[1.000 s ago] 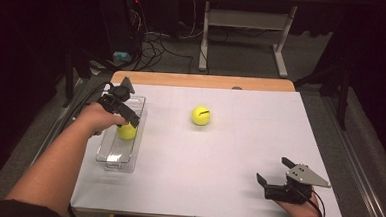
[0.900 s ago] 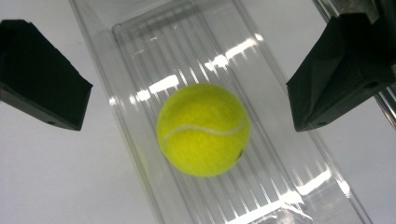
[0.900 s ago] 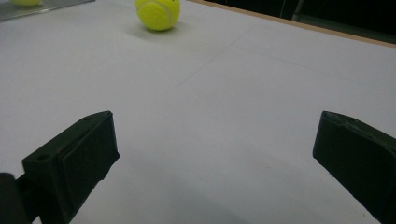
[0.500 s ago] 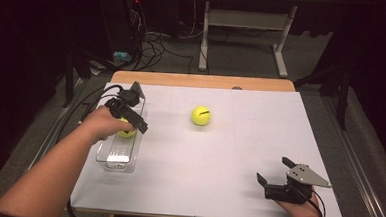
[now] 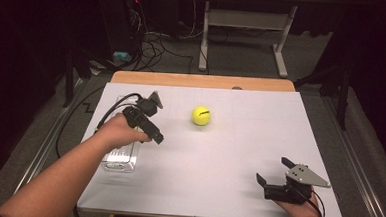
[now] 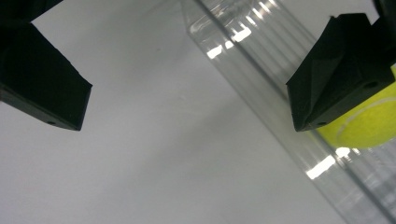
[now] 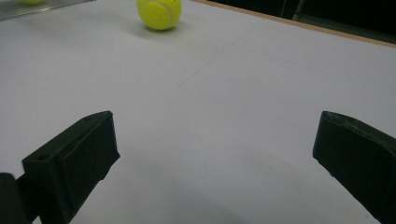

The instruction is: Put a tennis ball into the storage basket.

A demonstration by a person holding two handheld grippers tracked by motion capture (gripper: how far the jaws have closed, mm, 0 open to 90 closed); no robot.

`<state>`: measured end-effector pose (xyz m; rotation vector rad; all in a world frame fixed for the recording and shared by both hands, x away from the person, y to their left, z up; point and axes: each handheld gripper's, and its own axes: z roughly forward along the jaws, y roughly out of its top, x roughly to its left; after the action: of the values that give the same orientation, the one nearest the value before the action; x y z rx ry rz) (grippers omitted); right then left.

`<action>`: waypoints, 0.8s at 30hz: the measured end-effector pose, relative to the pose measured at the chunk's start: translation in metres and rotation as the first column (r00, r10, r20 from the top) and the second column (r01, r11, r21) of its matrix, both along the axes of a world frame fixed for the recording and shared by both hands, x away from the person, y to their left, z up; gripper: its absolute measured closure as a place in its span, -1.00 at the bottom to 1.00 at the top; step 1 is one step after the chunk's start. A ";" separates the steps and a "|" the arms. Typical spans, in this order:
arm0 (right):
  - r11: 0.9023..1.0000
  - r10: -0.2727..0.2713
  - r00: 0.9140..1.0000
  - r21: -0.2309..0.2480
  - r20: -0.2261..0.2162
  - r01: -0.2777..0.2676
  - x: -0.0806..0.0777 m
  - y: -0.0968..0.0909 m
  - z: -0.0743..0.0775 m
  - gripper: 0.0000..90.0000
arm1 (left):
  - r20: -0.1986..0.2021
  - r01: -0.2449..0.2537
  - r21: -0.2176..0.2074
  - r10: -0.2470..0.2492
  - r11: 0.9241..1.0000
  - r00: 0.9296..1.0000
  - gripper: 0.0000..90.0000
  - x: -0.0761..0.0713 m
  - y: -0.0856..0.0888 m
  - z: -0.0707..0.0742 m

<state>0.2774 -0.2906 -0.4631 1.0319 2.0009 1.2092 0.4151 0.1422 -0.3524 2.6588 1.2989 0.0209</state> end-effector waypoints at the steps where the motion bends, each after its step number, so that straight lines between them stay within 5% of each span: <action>1: 1.000 -0.001 1.000 0.001 -0.001 0.001 0.000 0.000 0.000 -1.00 | 0.005 0.018 -0.001 -0.018 1.000 1.000 -0.99 -0.004 -0.007 -0.001; 13: 1.000 0.002 1.000 0.007 -0.001 -0.002 0.000 0.002 0.000 -1.00 | 0.009 0.106 -0.025 -0.106 0.994 0.994 -0.99 -0.028 -0.043 -0.016; 24: 1.000 0.009 1.000 0.014 0.000 -0.009 0.002 0.008 0.001 -1.00 | -0.009 0.108 -0.022 -0.109 0.994 0.994 -0.99 -0.034 -0.044 -0.039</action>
<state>0.2793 -0.2827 -0.4623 1.0308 2.0016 1.2290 0.3807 0.0980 -0.3915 2.7101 1.1488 -0.0211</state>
